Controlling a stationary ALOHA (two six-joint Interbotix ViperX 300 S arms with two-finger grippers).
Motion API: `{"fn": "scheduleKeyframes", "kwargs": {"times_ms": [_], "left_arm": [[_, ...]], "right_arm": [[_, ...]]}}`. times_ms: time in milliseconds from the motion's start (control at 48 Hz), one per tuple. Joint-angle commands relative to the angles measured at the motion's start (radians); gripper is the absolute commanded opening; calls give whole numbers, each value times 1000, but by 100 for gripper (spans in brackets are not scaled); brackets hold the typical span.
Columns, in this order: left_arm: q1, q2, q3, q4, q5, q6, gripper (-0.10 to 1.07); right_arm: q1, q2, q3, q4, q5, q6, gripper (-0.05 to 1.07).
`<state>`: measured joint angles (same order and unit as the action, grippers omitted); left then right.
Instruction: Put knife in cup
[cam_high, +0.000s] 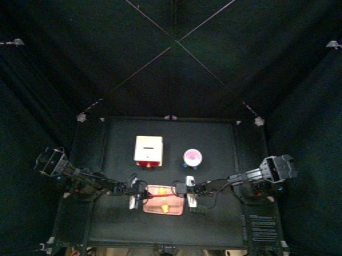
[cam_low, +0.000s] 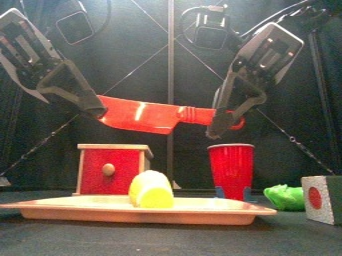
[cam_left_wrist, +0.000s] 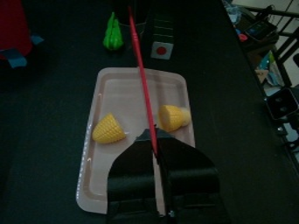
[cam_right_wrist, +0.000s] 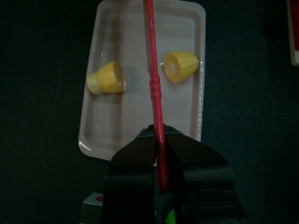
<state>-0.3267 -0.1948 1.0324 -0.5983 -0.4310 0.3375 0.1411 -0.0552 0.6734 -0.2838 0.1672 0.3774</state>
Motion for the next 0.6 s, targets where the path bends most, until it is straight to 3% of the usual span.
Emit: {"fn": "scheduleKeyframes", "kwargs": {"times_ms": [0,167,438,583], "left_arm": [[5,6,-20,8,-20,3,23],[8,6,-15,8,-60,0,33],[37,2,-3,-15,-110,-6,78],[52,-11,2,-75,-163,-3,90]], "right_arm": [[-12,-37,-15,2,-43,2,41],[-15,-51,-9,6,-43,2,41],[-18,-104,23,28,-48,3,41],[-18,-138,55,63,-46,3,41]]}}
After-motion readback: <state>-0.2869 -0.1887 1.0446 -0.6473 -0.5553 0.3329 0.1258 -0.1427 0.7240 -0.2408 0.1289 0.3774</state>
